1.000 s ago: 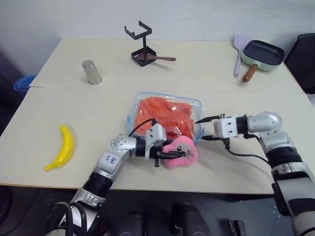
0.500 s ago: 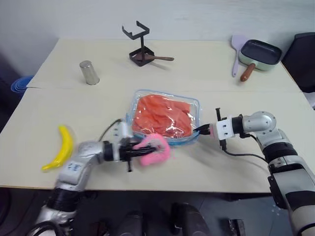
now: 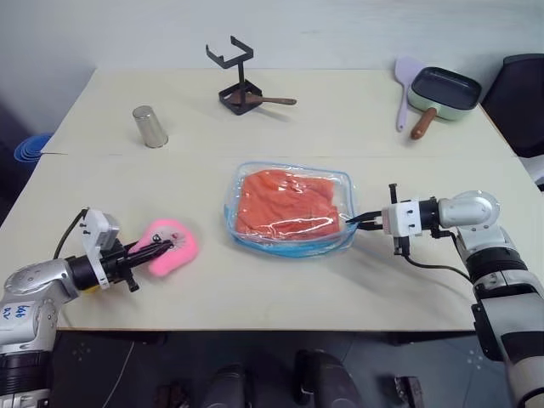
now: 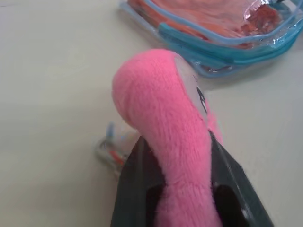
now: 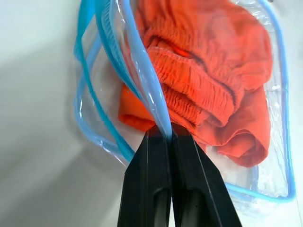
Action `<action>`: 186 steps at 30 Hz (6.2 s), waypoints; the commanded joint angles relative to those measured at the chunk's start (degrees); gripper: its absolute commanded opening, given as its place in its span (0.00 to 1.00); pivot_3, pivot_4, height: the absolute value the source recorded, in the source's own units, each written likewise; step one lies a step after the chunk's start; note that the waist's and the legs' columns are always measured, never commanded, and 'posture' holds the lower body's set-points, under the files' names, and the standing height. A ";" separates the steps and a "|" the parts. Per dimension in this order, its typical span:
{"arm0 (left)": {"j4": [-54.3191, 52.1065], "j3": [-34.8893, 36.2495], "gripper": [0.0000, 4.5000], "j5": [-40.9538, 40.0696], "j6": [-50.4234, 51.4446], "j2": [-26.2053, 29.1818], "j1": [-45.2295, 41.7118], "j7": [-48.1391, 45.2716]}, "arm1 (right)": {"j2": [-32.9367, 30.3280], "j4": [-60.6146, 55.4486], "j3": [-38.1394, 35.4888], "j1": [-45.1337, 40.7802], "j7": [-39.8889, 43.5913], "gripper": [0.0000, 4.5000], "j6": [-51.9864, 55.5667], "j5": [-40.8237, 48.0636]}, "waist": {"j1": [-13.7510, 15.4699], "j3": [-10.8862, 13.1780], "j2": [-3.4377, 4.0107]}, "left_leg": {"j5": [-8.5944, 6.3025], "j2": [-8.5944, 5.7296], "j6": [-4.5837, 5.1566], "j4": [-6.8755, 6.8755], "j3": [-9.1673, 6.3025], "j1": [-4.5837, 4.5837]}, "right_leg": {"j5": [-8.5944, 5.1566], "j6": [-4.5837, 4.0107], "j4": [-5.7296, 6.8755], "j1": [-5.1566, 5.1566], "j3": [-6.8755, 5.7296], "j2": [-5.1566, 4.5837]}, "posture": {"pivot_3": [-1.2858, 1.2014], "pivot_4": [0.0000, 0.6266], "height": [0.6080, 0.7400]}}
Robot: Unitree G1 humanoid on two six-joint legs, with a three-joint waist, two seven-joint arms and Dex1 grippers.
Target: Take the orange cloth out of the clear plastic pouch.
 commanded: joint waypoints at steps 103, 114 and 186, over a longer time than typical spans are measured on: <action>13.48 -28.09 0.00 15.60 -13.05 -23.66 -31.59 -5.38 | 14.78 -69.20 8.98 31.65 -55.74 1.00 61.06 -16.36 | 2.40 0.02 -0.15 | 0.02 -0.23 0.11 0.64 -0.05 -0.74 | 0.07 0.13 0.26 -0.51 -0.06 0.06 | 0.52 0.24 1.00; 12.71 -27.96 0.00 15.73 -13.40 -23.35 -31.45 -5.57 | 23.31 -70.40 4.37 31.93 -57.61 1.00 69.78 -10.38 | 1.28 0.02 -0.15 | 0.02 -0.22 0.11 0.65 -0.10 -0.76 | 0.07 0.13 0.29 -0.50 -0.09 0.06 | 0.52 0.24 1.00; 16.98 -26.10 0.00 14.72 -19.29 -28.00 -32.63 -1.65 | 24.64 -46.93 12.96 12.24 -49.32 0.86 75.45 -19.54 | 0.89 -0.06 -0.23 | 0.03 -0.23 0.12 0.71 -0.10 -0.69 | 0.11 0.19 0.41 -0.46 -0.06 0.01 | 0.52 0.24 1.00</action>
